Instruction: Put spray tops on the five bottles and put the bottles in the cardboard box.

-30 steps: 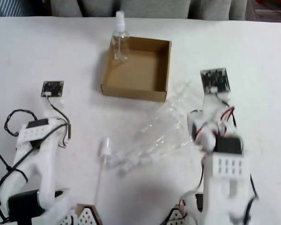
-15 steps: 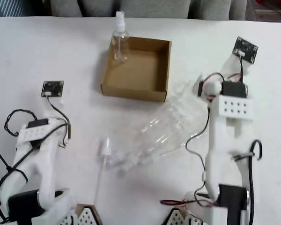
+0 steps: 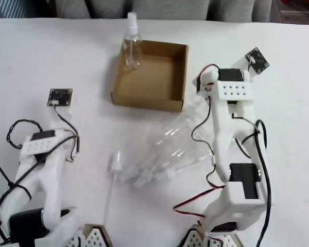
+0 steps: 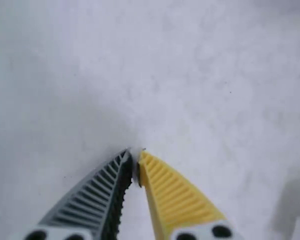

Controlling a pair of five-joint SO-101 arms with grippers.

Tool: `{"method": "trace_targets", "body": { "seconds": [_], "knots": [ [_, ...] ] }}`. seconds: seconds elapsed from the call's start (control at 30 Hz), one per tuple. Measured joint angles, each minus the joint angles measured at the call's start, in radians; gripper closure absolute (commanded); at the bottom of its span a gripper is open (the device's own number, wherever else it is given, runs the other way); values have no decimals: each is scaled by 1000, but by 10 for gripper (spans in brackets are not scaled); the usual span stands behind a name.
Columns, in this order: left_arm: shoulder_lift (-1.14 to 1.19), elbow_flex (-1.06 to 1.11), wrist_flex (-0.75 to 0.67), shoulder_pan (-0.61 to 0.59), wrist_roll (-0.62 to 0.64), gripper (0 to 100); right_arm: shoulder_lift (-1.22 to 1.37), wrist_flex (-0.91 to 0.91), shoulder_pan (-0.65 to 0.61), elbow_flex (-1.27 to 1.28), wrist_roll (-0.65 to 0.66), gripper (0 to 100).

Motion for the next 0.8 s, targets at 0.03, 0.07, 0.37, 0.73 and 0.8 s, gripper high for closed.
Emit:
{"method": "trace_targets", "body": {
  "seconds": [0.03,0.07,0.37,0.73,0.8],
  "knots": [
    [0,0,0,0,0,977,0,0,0,-5,-6,731],
    [0,0,0,0,0,977,0,0,2,-6,-11,730],
    [0,0,0,12,2,978,49,-81,44,-6,-18,729],
    [0,0,11,29,0,978,100,-195,120,-6,-18,598],
    [0,0,21,29,0,978,101,-195,117,-6,-18,598]
  ]
}}
